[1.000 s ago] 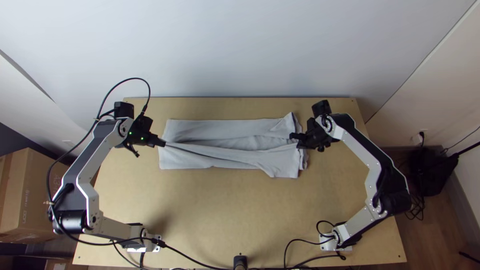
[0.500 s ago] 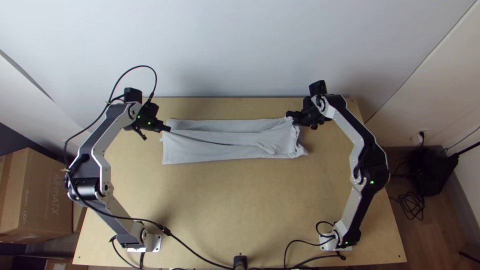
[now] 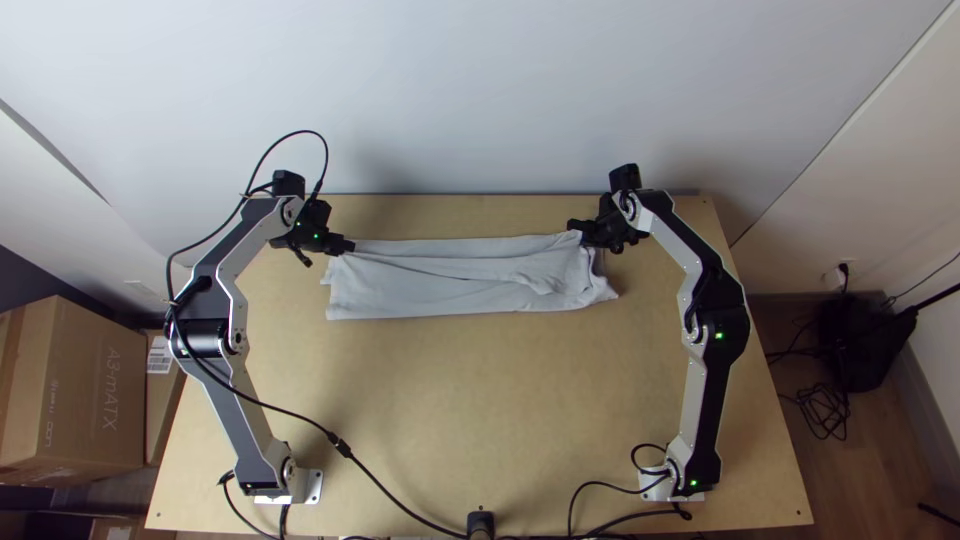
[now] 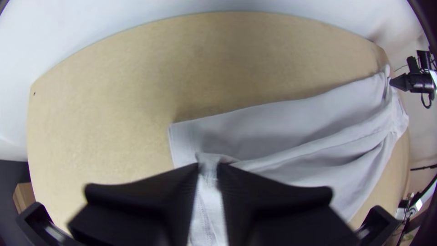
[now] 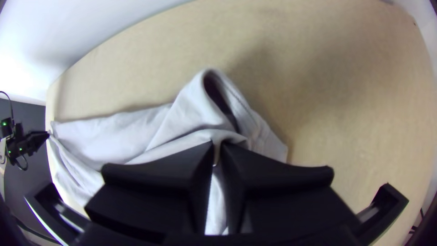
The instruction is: Fold the t-shirt
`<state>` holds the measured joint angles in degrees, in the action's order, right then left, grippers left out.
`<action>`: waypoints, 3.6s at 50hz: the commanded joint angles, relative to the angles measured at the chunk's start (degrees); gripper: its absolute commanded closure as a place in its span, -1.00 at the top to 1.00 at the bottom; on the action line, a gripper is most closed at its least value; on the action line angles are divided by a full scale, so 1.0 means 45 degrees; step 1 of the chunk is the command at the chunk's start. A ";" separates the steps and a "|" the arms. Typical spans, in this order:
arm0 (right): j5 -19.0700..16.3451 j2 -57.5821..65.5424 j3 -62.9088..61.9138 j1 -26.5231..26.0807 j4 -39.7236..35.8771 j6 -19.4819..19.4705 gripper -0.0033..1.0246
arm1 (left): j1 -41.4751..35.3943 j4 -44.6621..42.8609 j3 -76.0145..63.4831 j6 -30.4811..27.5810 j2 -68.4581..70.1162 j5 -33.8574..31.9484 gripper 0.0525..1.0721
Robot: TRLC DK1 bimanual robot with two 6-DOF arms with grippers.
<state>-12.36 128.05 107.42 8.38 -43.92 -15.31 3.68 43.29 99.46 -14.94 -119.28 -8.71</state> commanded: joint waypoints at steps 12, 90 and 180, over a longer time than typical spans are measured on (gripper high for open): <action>0.0989 -0.1502 -0.0901 -0.1101 0.2221 -0.1109 0.93 | 0.0744 -0.0791 -0.0188 0.1386 0.0668 0.0197 0.92; -1.0964 -0.4549 -0.2015 -0.3386 0.1557 -0.5992 0.93 | 0.0393 -0.0088 -0.3430 0.2597 -0.0348 -0.6248 0.29; -0.4031 -0.9080 -0.7386 -0.1882 0.1538 -0.2398 0.93 | -0.3650 0.7998 0.4128 0.3066 0.2133 0.7795 -0.95</action>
<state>-30.83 89.58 76.69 0.71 -36.88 -27.16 -8.38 76.49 112.84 -6.00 -105.73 24.12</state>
